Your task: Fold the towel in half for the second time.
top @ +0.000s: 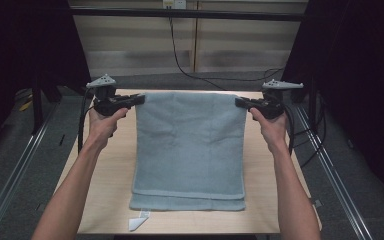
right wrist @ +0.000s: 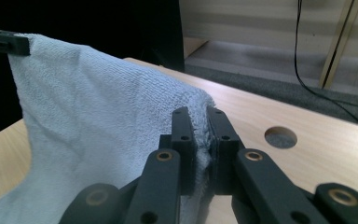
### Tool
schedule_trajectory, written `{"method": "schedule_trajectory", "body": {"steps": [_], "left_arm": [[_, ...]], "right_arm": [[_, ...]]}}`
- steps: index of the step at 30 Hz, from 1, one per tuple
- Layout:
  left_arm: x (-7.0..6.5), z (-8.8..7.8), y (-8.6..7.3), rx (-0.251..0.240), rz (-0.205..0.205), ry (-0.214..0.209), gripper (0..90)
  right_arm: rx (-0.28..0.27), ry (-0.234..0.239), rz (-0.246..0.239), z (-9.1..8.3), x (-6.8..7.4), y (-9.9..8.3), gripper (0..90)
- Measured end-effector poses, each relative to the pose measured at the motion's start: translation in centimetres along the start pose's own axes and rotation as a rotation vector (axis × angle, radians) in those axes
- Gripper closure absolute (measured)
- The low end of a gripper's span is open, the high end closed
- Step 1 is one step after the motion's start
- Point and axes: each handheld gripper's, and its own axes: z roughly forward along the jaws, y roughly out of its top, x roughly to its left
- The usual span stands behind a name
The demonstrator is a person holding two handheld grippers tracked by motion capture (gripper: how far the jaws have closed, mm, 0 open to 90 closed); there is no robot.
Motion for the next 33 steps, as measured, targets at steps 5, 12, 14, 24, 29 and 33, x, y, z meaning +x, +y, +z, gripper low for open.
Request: {"method": "schedule_trajectory", "body": {"steps": [5, 12, 14, 24, 29, 33], "left_arm": [[-0.6, -1.2, -0.7, -0.019, 0.017, -0.026, 82.7], [-1.0, -2.0, -3.4, 0.015, 0.033, -0.028, 83.5], [-1.4, -2.7, -4.2, 0.015, 0.036, -0.038, 84.0], [-3.4, -4.7, -6.4, 0.021, 0.058, -0.077, 84.4], [-4.0, -5.3, -8.1, 0.041, 0.042, -0.110, 84.4], [-4.4, -5.8, -9.7, 0.068, 0.036, -0.125, 84.4]], "right_arm": [[-0.027, 0.020, -0.038, -0.9, 1.2, 0.1, 83.4], [-0.008, 0.044, -0.044, -1.0, 1.9, -2.0, 83.4], [-0.010, 0.055, -0.048, -1.3, 2.3, -2.6, 83.4], [0.003, 0.083, -0.093, -3.6, 4.0, -5.2, 83.4], [0.021, 0.091, -0.101, -4.2, 4.5, -6.5, 83.3], [0.030, 0.108, -0.110, -4.8, 5.2, -7.8, 83.3]]}}
